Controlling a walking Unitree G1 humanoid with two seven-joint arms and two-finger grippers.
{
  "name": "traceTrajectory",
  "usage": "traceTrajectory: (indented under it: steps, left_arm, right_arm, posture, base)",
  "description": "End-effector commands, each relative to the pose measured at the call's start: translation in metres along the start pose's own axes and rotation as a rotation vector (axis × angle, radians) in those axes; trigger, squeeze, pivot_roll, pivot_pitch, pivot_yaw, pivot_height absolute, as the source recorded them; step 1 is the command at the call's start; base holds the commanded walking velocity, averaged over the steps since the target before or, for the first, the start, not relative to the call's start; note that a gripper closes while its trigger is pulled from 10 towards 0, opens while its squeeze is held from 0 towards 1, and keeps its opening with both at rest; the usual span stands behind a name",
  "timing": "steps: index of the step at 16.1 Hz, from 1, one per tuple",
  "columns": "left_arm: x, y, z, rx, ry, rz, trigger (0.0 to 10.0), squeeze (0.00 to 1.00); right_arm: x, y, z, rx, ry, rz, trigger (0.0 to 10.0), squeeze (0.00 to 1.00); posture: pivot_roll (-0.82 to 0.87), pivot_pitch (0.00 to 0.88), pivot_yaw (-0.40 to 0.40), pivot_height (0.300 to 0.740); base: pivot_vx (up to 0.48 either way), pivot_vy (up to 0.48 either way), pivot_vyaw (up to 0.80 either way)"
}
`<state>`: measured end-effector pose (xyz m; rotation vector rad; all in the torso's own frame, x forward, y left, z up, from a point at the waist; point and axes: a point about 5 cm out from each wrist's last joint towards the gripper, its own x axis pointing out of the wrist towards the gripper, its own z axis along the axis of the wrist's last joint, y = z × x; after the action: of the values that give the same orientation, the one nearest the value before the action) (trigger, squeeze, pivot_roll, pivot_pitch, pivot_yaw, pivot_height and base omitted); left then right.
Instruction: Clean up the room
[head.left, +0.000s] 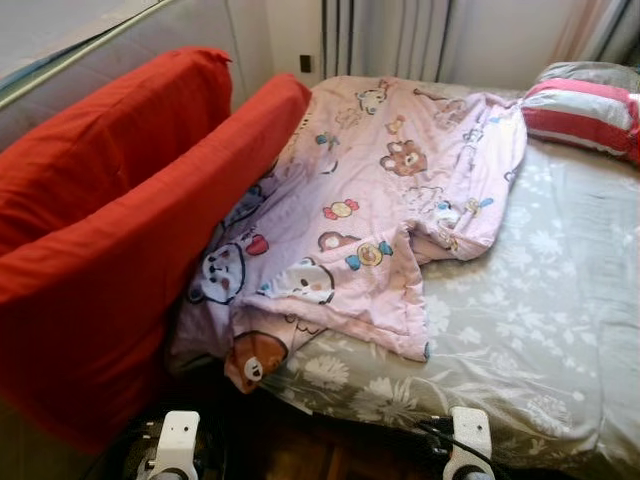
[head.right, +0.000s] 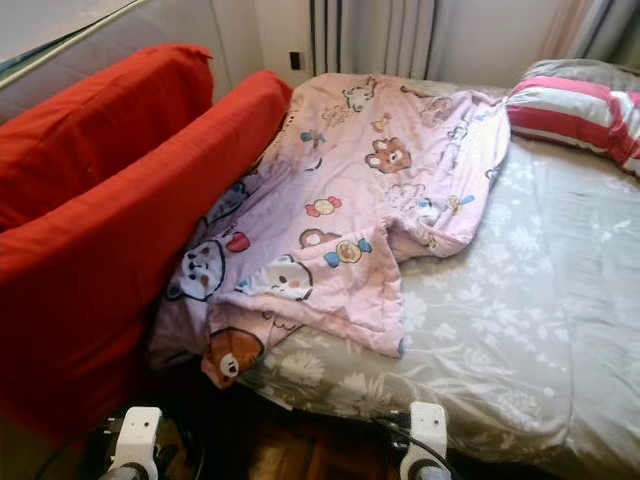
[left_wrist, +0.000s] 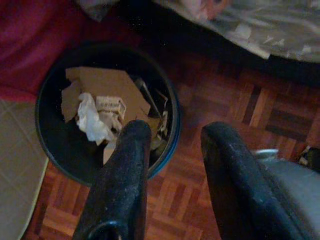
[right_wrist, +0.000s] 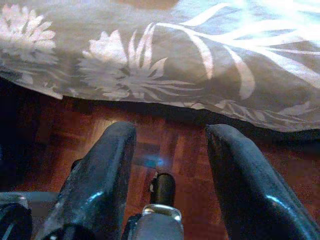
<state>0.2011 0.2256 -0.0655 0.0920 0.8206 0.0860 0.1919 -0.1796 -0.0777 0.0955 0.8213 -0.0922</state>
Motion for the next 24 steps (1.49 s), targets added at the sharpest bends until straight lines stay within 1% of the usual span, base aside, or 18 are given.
traceTrajectory:
  steps: [1, 3, 10, 12, 15, 17, 18, 19, 20, 21, 22, 23, 24]
  left_arm:
    - [-0.001, 0.004, -0.006, 0.012, 0.031, 0.009, 10.0, 0.0]
    - [-0.001, 0.004, -0.005, 0.013, 0.029, 0.009, 10.0, 0.0]
    - [-0.001, 0.004, -0.003, 0.019, 0.024, 0.004, 10.0, 0.0]
    - [0.0, 0.003, -0.002, 0.02, 0.023, 0.003, 10.0, 0.0]
    - [0.0, 0.001, -0.001, 0.022, 0.013, 0.0, 10.0, 0.0]
    - [0.0, 0.001, 0.0, 0.018, 0.004, -0.002, 10.0, 0.0]
    - [0.001, 0.004, 0.006, -0.031, -0.023, 0.012, 10.0, 0.0]
    - [0.002, 0.006, 0.016, -0.068, -0.069, 0.025, 10.0, 0.0]
    - [0.004, 0.006, 0.03, -0.093, -0.133, 0.026, 10.0, 0.0]
    - [0.005, 0.005, 0.044, -0.093, -0.194, 0.014, 10.0, 0.0]
    - [0.006, -0.001, 0.073, -0.026, -0.322, -0.012, 10.0, 0.0]
    - [0.006, -0.004, 0.09, -0.037, -0.392, -0.025, 10.0, 0.0]
    - [0.005, -0.007, 0.102, -0.045, -0.442, -0.039, 10.0, 0.0]
  right_arm:
    - [0.0, 0.002, -0.001, 0.011, -0.004, 0.008, 10.0, 0.0]
    - [0.0, 0.003, 0.001, -0.005, -0.007, 0.004, 10.0, 0.0]
    - [0.001, 0.002, 0.005, -0.012, -0.017, 0.007, 10.0, 0.0]
    - [0.003, 0.004, 0.011, -0.019, -0.039, 0.02, 10.0, 0.0]
    - [0.004, 0.004, 0.018, -0.027, -0.058, 0.022, 10.0, 0.0]
    - [0.006, 0.004, 0.029, -0.042, -0.093, 0.002, 10.0, 0.0]
    - [0.008, 0.004, 0.04, -0.01, -0.137, -0.004, 10.0, 0.0]
    - [0.008, 0.005, 0.046, 0.002, -0.167, 0.004, 10.0, 0.0]
    - [0.009, 0.008, 0.055, -0.009, -0.202, 0.018, 10.0, 0.0]
    - [0.01, 0.012, 0.063, -0.039, -0.241, 0.04, 10.0, 0.0]
    - [0.009, 0.02, 0.08, -0.083, -0.323, 0.072, 10.0, 0.0]
    - [0.009, 0.022, 0.09, -0.068, -0.375, 0.077, 10.0, 0.0]
    - [0.008, 0.023, 0.1, -0.058, -0.427, 0.077, 10.0, 0.0]
  posture:
    - [0.12, 0.083, 0.046, 0.74]
    - [0.12, 0.081, 0.048, 0.74]
    - [0.11, 0.057, 0.048, 0.74]
    - [0.11, 0.052, 0.048, 0.74]
    - [0.11, 0.041, 0.046, 0.74]
    - [0.1, 0.031, 0.048, 0.74]
    - [0.09, 0.029, 0.05, 0.74]
    - [0.09, 0.027, 0.048, 0.74]
    - [0.09, 0.021, 0.045, 0.74]
    - [0.09, 0.019, 0.044, 0.74]
    - [0.09, 0.014, 0.041, 0.74]
    - [0.09, 0.014, 0.04, 0.74]
    - [0.08, 0.007, 0.038, 0.74]
  base:
    - [0.251, 0.0, 0.0]
    - [0.251, 0.0, 0.0]
    - [0.265, 0.0, 0.0]
    - [0.268, 0.0, 0.0]
    - [0.0, 0.0, 0.0]
    - [0.0, 0.0, 0.0]
    - [0.0, 0.0, 0.0]
    - [0.0, 0.0, 0.0]
    - [0.0, 0.0, 0.0]
    - [0.0, 0.0, 0.0]
    - [0.0, 0.0, 0.0]
    - [0.0, 0.0, 0.0]
    - [0.0, 0.0, 0.0]
